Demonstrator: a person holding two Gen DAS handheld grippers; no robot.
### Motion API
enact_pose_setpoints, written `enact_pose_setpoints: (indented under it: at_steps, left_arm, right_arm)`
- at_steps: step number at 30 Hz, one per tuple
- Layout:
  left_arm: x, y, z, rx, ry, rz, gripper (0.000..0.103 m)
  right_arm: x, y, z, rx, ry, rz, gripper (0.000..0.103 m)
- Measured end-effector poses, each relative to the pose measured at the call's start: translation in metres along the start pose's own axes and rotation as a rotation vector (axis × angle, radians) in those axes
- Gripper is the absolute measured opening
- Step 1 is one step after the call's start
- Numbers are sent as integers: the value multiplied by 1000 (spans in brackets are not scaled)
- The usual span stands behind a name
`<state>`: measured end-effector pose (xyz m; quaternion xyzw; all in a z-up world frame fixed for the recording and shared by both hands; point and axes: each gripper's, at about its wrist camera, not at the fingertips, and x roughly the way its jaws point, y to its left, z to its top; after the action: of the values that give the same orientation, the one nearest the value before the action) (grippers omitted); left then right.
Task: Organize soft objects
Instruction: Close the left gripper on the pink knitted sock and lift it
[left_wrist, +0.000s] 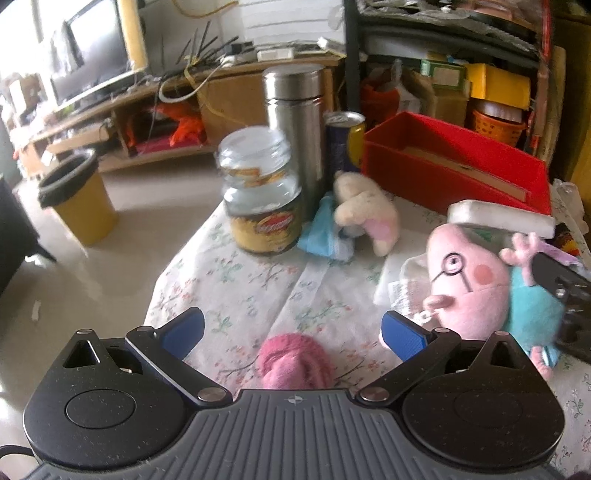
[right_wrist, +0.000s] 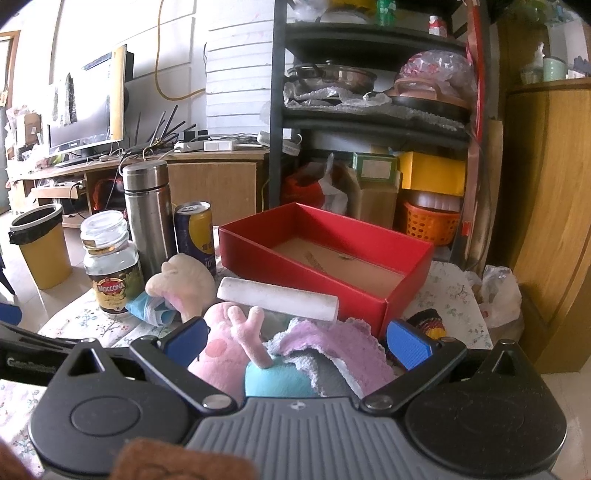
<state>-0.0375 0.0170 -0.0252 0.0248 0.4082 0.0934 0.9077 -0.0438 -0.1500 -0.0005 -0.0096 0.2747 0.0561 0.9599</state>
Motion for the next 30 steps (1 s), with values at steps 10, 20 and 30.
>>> enact_pose_setpoints:
  at_steps: [10,20,30]
  left_arm:
    - [20,26,-12,-45,104,10,98]
    - [66,37,-25,-217,284,-80,83]
    - [67,34,-21,-242,281,-138,49]
  right_arm:
    - [1,4,-5,-19,38,36,79]
    - [4,-4,-10,-7,80,49,79]
    - [9,-6,-7,11,138,108,72]
